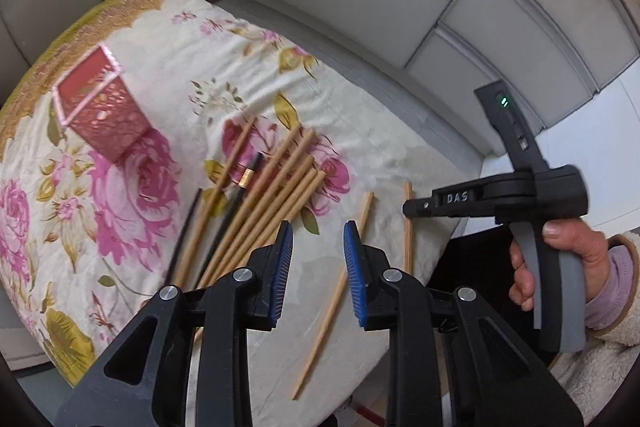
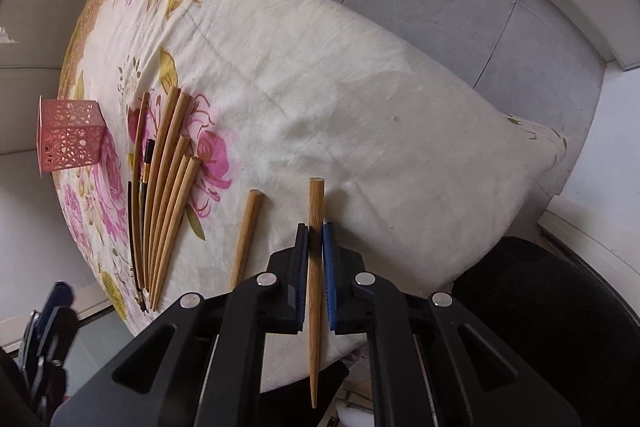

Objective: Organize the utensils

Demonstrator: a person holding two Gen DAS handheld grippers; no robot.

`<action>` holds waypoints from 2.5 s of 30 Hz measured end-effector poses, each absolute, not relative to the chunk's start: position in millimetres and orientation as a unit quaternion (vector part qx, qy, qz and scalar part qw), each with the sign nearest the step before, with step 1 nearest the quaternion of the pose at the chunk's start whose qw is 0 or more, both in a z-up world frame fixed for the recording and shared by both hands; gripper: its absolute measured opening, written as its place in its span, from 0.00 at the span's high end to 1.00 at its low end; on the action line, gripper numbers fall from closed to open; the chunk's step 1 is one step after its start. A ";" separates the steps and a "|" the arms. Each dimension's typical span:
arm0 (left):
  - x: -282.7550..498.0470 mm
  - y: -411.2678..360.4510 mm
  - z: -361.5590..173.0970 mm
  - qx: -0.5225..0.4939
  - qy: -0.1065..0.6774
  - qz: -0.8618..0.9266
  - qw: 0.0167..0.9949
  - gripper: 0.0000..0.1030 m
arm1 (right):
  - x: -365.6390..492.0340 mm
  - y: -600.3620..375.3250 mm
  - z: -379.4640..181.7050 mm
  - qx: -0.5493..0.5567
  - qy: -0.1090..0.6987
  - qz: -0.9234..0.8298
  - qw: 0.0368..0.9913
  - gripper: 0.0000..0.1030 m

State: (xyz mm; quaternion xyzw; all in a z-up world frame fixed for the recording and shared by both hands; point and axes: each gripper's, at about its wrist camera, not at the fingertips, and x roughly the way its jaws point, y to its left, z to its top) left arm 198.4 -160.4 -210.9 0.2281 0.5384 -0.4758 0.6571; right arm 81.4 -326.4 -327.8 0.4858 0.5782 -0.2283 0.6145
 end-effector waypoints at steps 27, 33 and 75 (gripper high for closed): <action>186.9 -199.8 -281.2 0.255 0.594 -0.402 0.648 0.93 | 59.3 -348.9 -336.8 0.535 0.541 -0.193 0.620 0.93; 198.7 -123.8 -223.0 0.157 0.541 -0.366 0.741 0.93 | 81.2 -324.6 -287.1 0.492 0.502 -0.162 0.693 0.93; 239.3 -63.7 40.7 -0.081 0.128 -0.227 0.962 0.93 | 183.2 -252.0 43.8 0.177 0.232 -0.040 0.956 0.93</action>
